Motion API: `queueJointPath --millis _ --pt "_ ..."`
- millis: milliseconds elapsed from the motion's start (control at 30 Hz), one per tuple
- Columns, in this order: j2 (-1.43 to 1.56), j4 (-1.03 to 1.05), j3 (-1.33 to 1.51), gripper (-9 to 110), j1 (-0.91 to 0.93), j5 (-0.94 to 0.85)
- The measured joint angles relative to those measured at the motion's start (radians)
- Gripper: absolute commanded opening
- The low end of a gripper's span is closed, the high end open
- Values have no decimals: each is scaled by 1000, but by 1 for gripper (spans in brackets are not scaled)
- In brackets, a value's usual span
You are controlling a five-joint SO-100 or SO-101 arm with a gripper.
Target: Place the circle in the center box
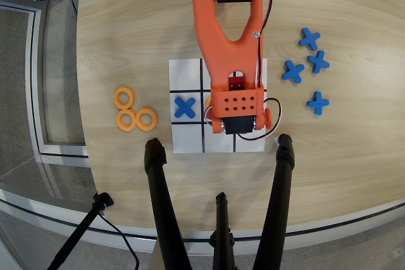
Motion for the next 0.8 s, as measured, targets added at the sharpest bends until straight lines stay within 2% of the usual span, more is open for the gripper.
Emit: queueJointPath --millis 333,533,800 --pt "-6 2 -17 0 0 0" --pt "-6 18 -17 9 0 0" --pt "-6 41 -40 11 0 -2"
